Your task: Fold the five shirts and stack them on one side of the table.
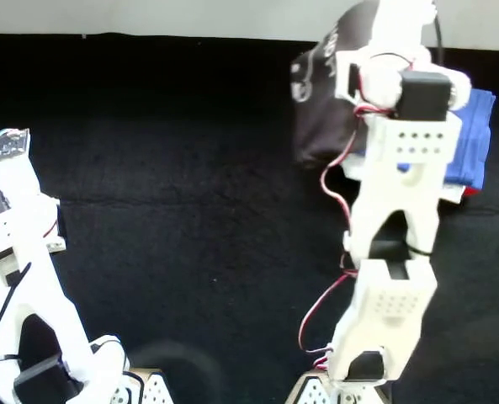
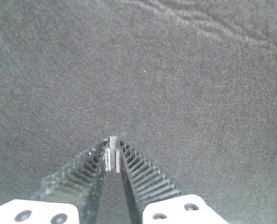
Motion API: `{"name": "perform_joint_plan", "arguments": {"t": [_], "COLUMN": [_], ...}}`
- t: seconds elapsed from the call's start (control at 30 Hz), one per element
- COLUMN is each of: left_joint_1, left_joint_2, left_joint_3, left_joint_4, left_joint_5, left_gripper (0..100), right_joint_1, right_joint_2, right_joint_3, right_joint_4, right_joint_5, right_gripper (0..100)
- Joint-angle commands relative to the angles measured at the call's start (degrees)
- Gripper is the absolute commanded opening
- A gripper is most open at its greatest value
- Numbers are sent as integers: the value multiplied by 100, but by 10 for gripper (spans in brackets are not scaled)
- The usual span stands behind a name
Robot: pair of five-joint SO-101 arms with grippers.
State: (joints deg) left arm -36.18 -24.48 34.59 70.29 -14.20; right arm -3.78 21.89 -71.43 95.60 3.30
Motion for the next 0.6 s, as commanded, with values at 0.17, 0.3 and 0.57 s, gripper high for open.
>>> {"name": "perform_joint_plan", "arguments": {"t": [0.17,0.3,0.57], "left_joint_1": [-31,-31,-31], "left_joint_2": [-224,-224,-224], "left_joint_3": [-22,-31,-22], "left_joint_4": [-79,-88,-88], "left_joint_5": [-44,-44,-44], "left_gripper": [8,8,8], "right_joint_1": [787,1174,1895], "right_joint_2": [-462,-66,892], "right_joint_3": [1042,1640,1745], "right_joint_4": [-576,-910,-1578], "right_joint_5": [492,738,1301], "right_gripper": [5,5,5]}}
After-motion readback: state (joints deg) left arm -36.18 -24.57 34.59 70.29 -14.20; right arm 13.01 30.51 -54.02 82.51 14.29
